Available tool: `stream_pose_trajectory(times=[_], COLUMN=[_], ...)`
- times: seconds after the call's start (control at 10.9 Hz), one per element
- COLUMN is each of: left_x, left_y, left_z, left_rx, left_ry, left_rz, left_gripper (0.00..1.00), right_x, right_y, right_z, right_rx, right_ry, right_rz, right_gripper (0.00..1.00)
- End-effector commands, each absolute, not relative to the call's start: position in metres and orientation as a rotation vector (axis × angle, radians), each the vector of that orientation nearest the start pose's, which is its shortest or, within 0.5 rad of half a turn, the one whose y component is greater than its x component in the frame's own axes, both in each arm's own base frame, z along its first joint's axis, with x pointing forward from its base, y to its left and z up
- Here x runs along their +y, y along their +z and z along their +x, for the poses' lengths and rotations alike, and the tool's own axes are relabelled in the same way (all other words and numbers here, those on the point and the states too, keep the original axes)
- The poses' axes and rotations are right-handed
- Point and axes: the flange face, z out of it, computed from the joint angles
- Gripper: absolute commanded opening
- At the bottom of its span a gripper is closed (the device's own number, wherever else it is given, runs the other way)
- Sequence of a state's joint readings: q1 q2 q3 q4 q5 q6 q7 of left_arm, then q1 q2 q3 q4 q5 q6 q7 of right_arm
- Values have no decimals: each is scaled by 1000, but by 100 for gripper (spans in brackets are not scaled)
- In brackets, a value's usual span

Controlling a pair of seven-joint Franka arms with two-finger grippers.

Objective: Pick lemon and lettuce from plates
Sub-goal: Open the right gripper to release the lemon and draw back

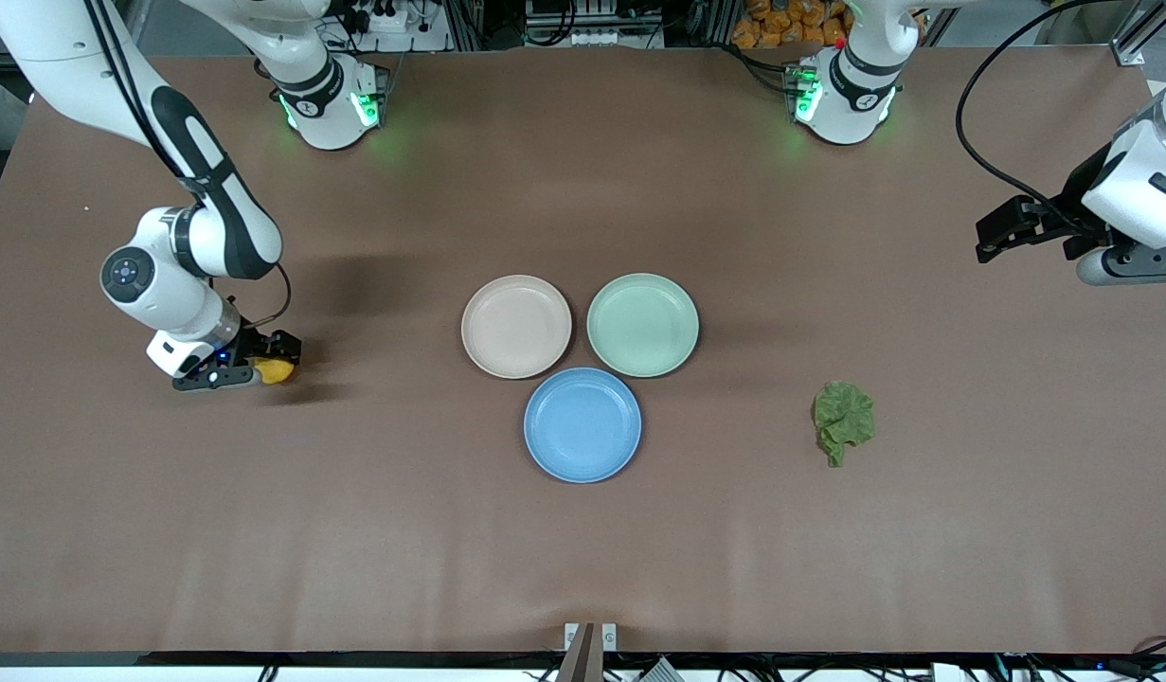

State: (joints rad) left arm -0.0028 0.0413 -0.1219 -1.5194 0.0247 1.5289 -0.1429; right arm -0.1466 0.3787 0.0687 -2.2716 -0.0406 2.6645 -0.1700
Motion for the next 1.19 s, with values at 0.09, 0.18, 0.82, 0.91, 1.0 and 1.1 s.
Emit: stream_pose_trajectory(times=[0.09, 0.18, 0.82, 0.91, 1.0, 1.1], left_x=[-68, -69, -69, -69, -68, -68], left_y=[623, 623, 621, 621, 621, 621], left_z=[561, 561, 563, 563, 563, 563], left_rx=[16, 18, 11, 11, 11, 11], left_ry=[36, 36, 41, 41, 41, 41], left_rz=[-3128, -3129, -3130, -3130, -3129, -3129], left_gripper=[100, 100, 100, 100, 100, 100], right_x=[-46, -47, -51, -50, -49, -48], right_y=[243, 252, 356, 371, 389, 404], right_z=[567, 572, 615, 621, 625, 630], right_rx=[-146, -142, -124, -120, -94, -77], right_ry=[182, 211, 272, 250, 210, 193], right_rz=[-3116, -3114, -3129, -3133, -3142, -3146], right_gripper=[100, 100, 100, 100, 100, 100])
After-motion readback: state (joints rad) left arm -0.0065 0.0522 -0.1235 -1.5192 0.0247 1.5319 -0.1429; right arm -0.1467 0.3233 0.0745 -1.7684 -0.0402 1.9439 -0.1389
